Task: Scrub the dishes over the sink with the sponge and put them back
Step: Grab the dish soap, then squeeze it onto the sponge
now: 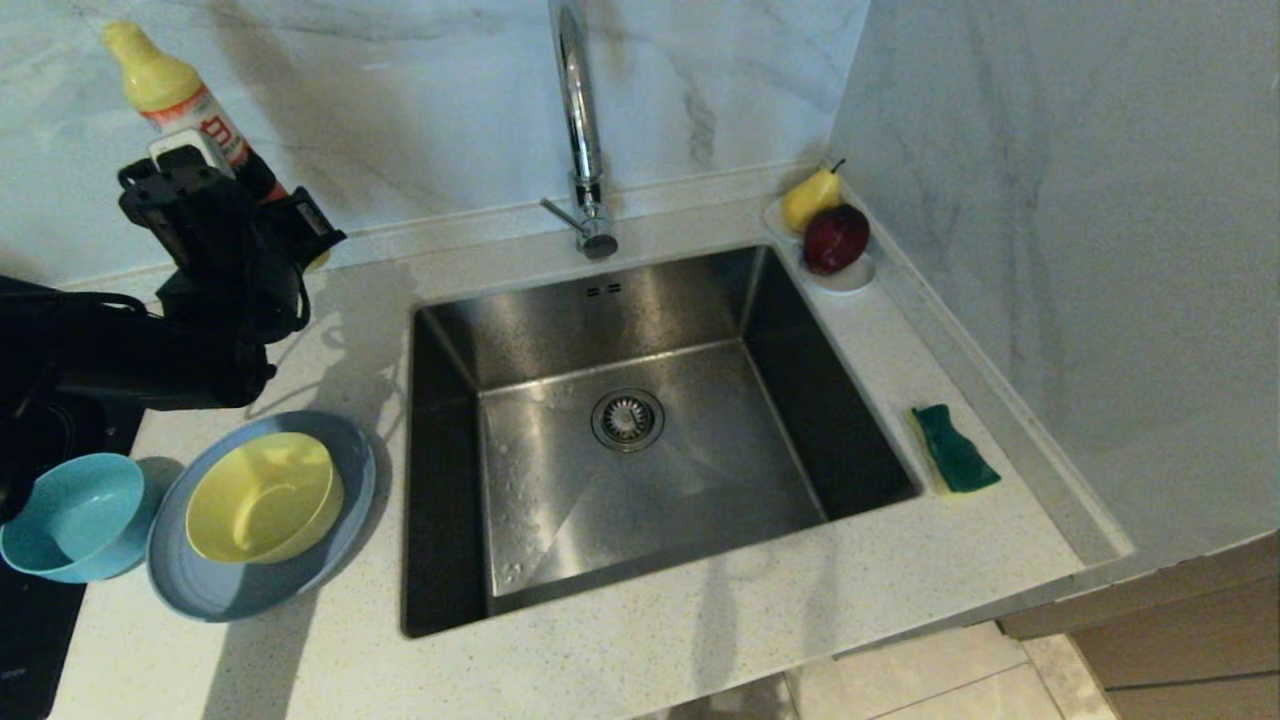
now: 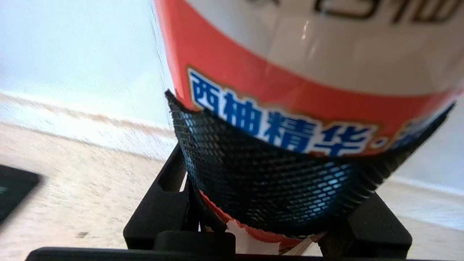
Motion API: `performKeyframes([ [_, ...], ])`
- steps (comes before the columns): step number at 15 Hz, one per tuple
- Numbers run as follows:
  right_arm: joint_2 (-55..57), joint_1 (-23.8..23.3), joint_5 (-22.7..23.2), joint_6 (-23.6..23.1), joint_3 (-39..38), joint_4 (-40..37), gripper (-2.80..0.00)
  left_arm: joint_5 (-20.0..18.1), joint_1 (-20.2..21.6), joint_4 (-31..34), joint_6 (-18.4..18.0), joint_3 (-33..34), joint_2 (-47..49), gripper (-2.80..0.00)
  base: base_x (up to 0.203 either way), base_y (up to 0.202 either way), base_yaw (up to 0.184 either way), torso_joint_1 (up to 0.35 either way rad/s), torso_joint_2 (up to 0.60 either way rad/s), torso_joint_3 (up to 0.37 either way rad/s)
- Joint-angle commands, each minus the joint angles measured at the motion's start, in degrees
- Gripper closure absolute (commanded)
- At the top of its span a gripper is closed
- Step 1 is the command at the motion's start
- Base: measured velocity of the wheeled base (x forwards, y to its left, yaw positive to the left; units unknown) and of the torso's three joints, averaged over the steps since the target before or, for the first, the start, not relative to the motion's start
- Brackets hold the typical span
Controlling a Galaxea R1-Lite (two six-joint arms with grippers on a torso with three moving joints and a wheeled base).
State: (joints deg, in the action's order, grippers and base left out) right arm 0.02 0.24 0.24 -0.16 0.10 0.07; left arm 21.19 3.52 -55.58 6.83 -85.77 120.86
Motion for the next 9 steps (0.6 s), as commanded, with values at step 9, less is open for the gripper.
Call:
performKeyframes([
  [9,0.0,0.0,0.0,0.0,0.0,0.0,0.00,-0.5,-15.0,25.4,-1.2,17.8,-42.6,0.00,0.000,0.000,0.000,0.000,0.00,0.000],
])
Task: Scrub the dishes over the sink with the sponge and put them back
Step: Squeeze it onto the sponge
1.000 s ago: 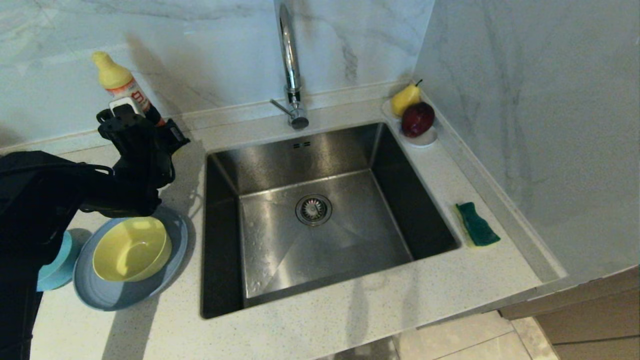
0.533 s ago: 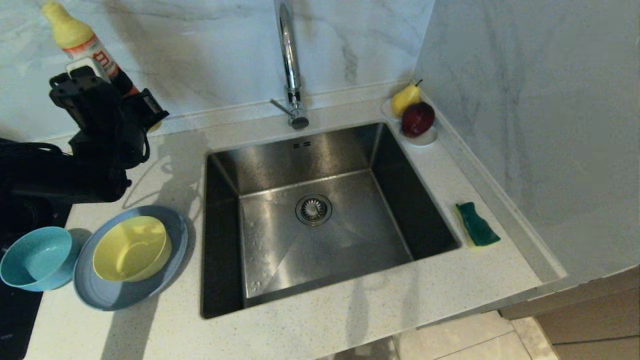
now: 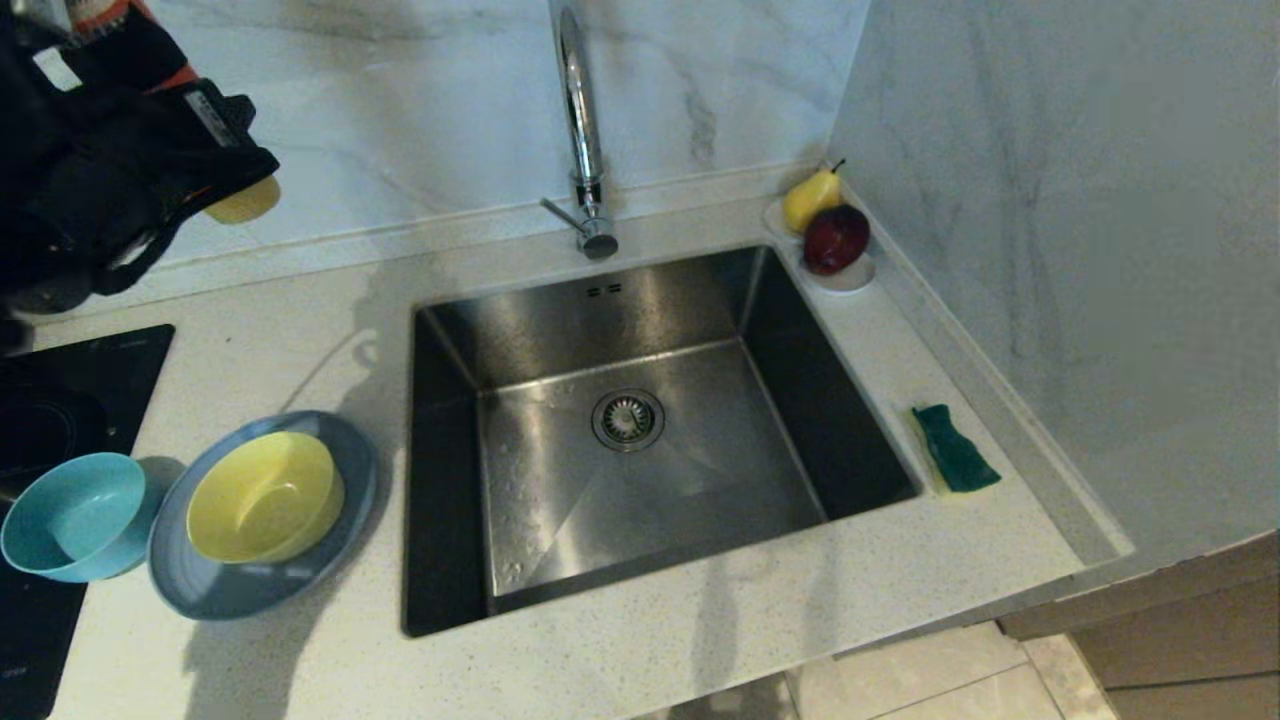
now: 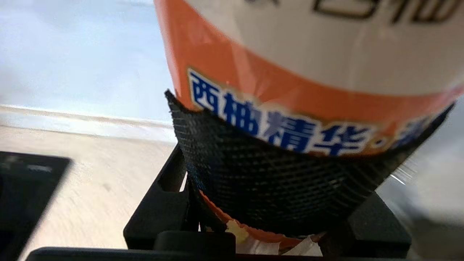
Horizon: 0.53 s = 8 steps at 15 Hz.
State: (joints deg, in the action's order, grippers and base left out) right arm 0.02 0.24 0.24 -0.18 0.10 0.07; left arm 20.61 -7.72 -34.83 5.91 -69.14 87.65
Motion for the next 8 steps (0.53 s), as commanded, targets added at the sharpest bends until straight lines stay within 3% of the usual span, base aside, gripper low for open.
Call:
performKeyframes([
  [1,0.0,0.0,0.0,0.0,0.0,0.0,0.00,0.0,-7.4,8.4,-1.0,1.4,-12.2,0.00,0.000,0.000,0.000,0.000,0.00,0.000],
  [5,0.0,0.0,0.0,0.0,0.0,0.0,0.00,-1.6,-22.5,24.6,-4.3,3.8,-22.0,0.00,0.000,0.000,0.000,0.000,0.00,0.000],
  [8,0.0,0.0,0.0,0.0,0.0,0.0,0.00,-5.6,-25.7,28.7,-9.9,5.9,-26.4,0.00,0.000,0.000,0.000,0.000,0.00,0.000],
])
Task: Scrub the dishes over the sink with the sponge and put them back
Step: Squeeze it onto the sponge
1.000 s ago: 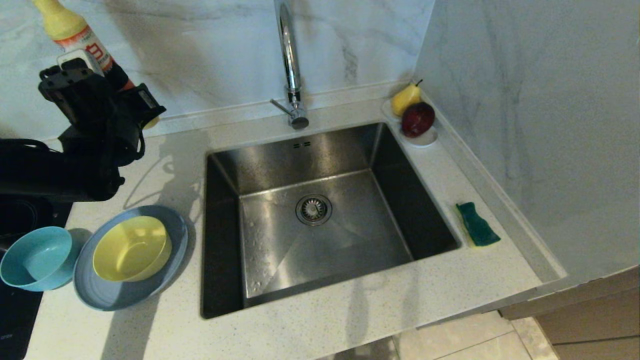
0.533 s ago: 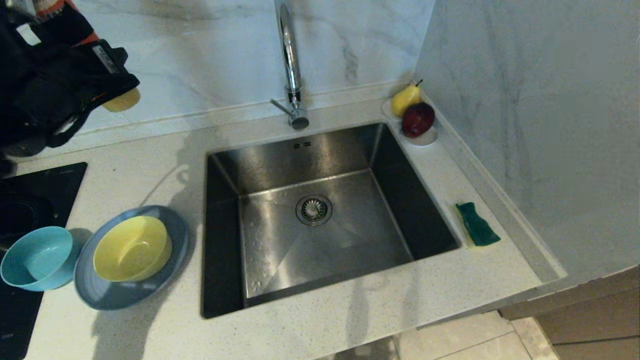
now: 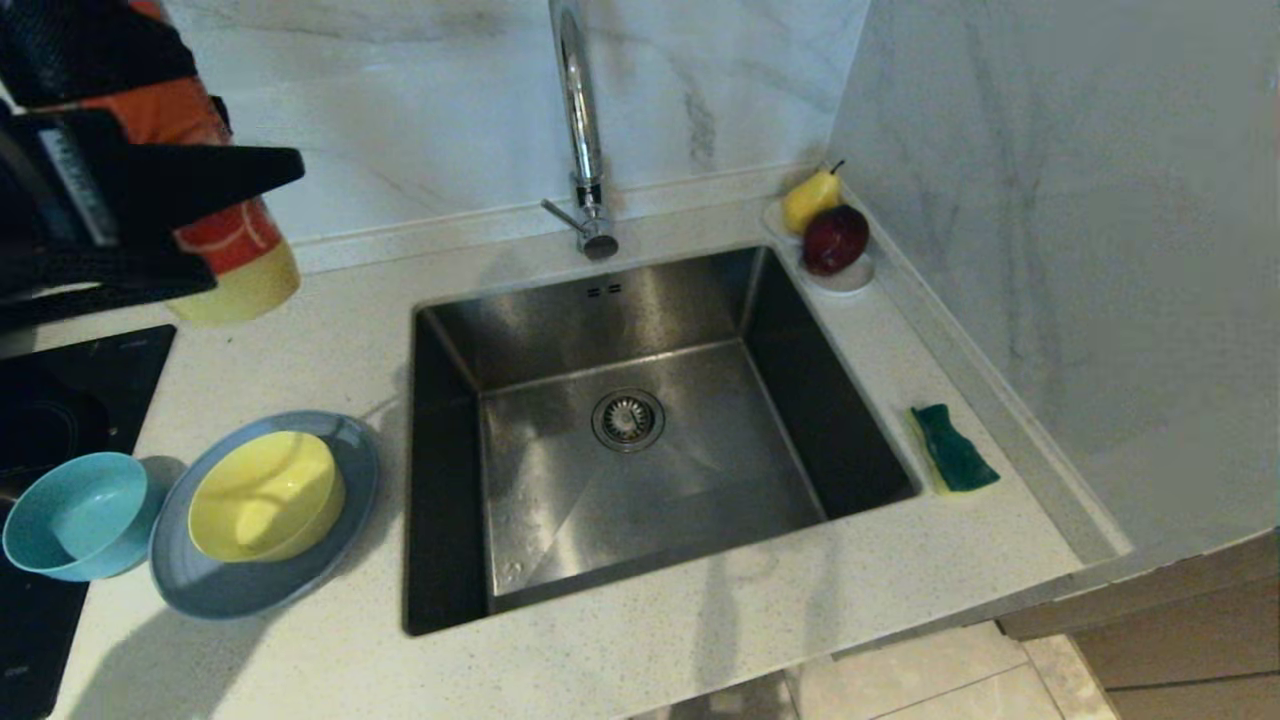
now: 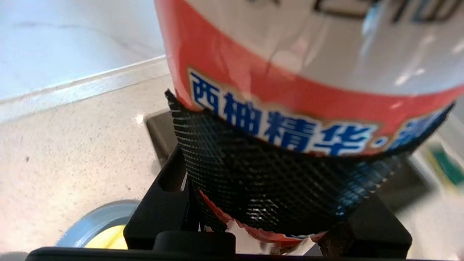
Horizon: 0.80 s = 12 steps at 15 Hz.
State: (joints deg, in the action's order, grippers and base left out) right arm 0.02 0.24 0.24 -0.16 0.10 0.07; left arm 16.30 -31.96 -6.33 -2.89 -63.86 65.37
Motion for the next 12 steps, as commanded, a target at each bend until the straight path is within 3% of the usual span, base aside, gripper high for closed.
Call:
performKeyframes([
  [1,0.0,0.0,0.0,0.0,0.0,0.0,0.00,-2.5,-1.4,0.7,-1.3,0.2,-4.4,0.00,0.000,0.000,0.000,0.000,0.00,0.000],
  [8,0.0,0.0,0.0,0.0,0.0,0.0,0.00,-10.1,-1.6,11.3,-3.2,-7.7,-3.4,0.00,0.000,0.000,0.000,0.000,0.00,0.000],
  [12,0.0,0.0,0.0,0.0,0.0,0.0,0.00,-12.1,-1.7,14.1,-8.2,-10.2,0.5,0.00,0.000,0.000,0.000,0.000,0.00,0.000],
])
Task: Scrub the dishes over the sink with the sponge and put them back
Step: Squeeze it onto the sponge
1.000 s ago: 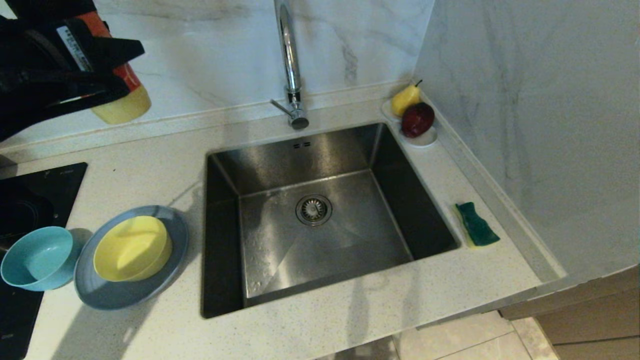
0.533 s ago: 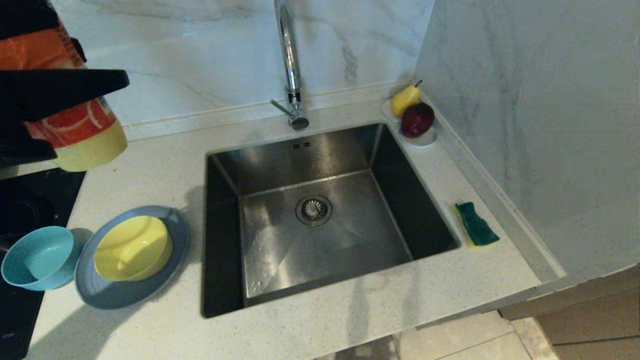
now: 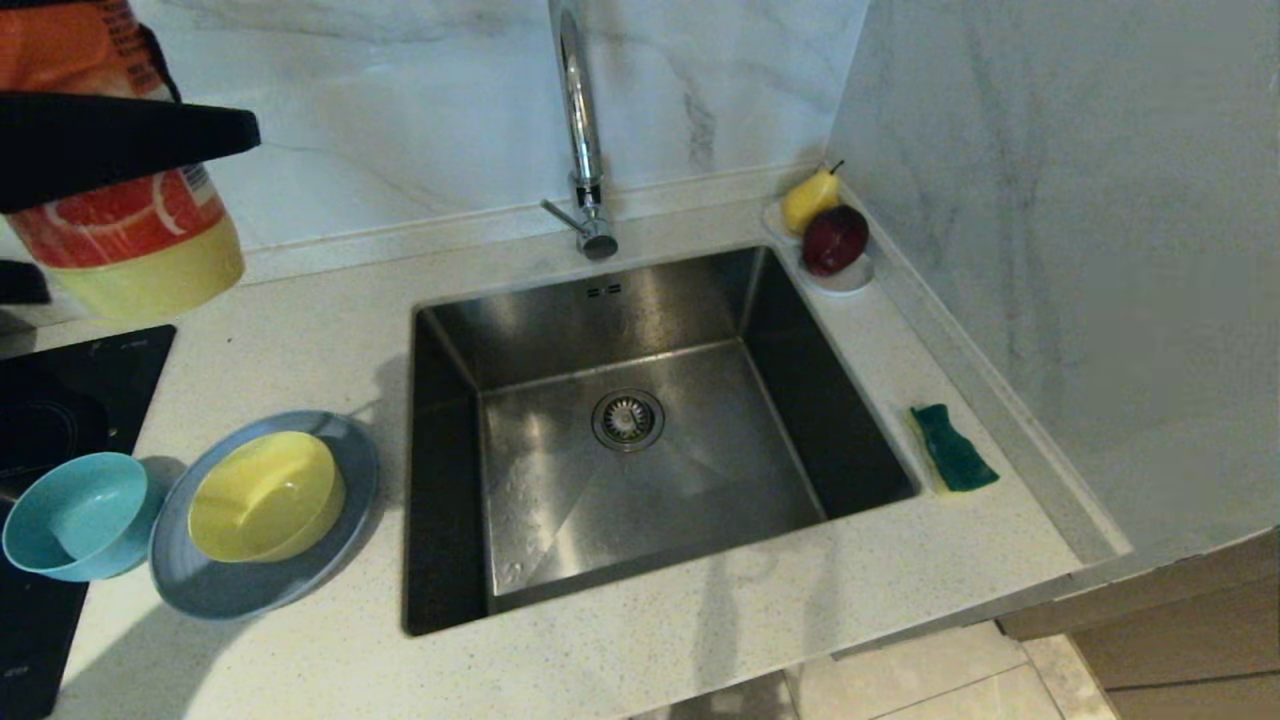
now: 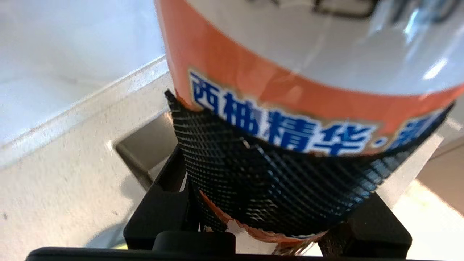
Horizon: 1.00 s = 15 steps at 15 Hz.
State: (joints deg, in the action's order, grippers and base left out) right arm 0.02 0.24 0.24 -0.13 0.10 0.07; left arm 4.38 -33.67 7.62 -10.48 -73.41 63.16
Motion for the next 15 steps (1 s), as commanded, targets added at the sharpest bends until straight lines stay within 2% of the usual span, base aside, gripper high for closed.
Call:
performKeyframes([
  [1,0.0,0.0,0.0,0.0,0.0,0.0,0.00,-0.5,0.0,0.1,-1.6,-0.8,3.9,0.00,0.000,0.000,0.000,0.000,0.00,0.000],
  [2,0.0,0.0,0.0,0.0,0.0,0.0,0.00,-0.6,-0.3,0.0,-2.6,-0.9,4.9,0.00,0.000,0.000,0.000,0.000,0.00,0.000],
  [4,0.0,0.0,0.0,0.0,0.0,0.0,0.00,0.9,-6.0,0.2,-4.5,-1.8,6.1,0.00,0.000,0.000,0.000,0.000,0.00,0.000],
  [6,-0.1,0.0,0.0,0.0,0.0,0.0,0.00,2.7,-6.7,-0.2,-5.7,-4.3,9.0,0.00,0.000,0.000,0.000,0.000,0.00,0.000],
  [10,0.0,0.0,0.0,0.0,0.0,0.0,0.00,2.8,-6.9,0.9,-7.7,-12.2,14.6,0.00,0.000,0.000,0.000,0.000,0.00,0.000],
  [13,-0.1,0.0,0.0,0.0,0.0,0.0,0.00,3.1,-8.3,8.9,-10.2,-21.8,18.1,0.00,0.000,0.000,0.000,0.000,0.00,0.000],
  [15,-0.1,0.0,0.0,0.0,0.0,0.0,0.00,4.9,-10.8,14.5,-12.0,-28.6,21.7,0.00,0.000,0.000,0.000,0.000,0.00,0.000],
])
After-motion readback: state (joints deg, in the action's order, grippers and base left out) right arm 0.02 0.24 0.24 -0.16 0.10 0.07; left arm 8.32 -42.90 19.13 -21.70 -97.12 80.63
